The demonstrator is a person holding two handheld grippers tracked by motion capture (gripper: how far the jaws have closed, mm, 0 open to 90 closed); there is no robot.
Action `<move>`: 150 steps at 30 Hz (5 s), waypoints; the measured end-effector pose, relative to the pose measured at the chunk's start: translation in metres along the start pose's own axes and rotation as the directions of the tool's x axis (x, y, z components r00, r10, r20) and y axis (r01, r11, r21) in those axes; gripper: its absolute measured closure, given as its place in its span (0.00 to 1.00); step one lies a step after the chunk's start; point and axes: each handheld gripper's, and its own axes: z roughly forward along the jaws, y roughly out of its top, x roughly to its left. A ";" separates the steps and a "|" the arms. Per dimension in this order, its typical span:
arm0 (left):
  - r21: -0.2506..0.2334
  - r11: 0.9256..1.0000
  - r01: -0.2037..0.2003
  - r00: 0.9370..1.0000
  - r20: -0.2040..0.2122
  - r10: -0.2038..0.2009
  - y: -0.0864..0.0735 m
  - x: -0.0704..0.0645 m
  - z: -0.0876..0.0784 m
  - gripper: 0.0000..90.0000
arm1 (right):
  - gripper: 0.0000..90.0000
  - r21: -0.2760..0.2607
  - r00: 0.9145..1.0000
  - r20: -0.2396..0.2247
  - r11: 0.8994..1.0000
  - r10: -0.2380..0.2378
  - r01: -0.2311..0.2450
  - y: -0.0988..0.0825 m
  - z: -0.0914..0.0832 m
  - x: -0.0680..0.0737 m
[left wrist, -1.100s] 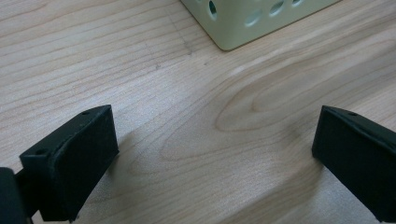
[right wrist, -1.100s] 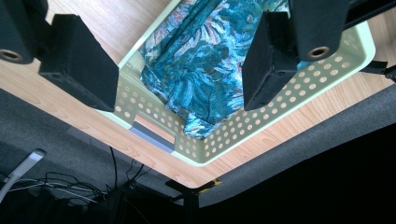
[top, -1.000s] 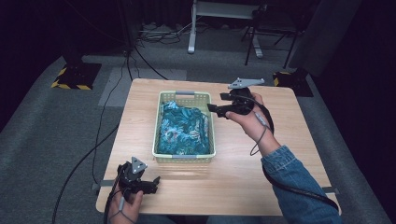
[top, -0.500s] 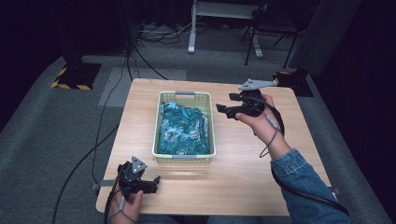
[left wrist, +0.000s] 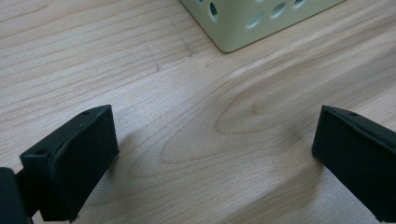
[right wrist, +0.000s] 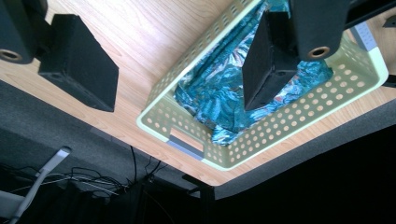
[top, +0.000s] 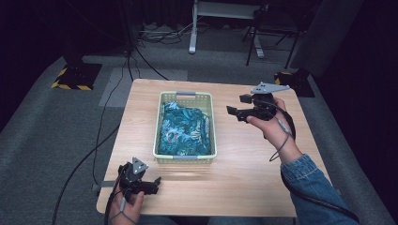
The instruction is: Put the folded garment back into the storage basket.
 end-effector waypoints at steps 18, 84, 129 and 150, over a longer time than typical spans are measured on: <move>0.001 1.000 -0.003 1.000 0.000 0.003 -0.001 -0.001 -0.001 0.00 | 0.30 0.002 0.999 0.048 1.000 0.008 -0.008 -0.029 -0.025 -0.026; 0.001 1.000 -0.008 1.000 0.006 0.008 0.001 0.000 0.000 0.00 | 0.27 0.063 0.982 0.185 0.996 0.042 -0.055 -0.118 -0.087 -0.076; 0.000 1.000 -0.005 1.000 0.006 0.005 0.001 0.000 0.001 0.00 | 0.26 0.123 0.966 0.251 0.988 0.064 -0.097 -0.179 -0.100 -0.092; 0.001 1.000 -0.005 1.000 0.005 0.005 0.001 0.000 0.001 0.00 | 0.26 0.134 0.959 0.261 0.980 0.106 -0.145 -0.211 -0.105 -0.094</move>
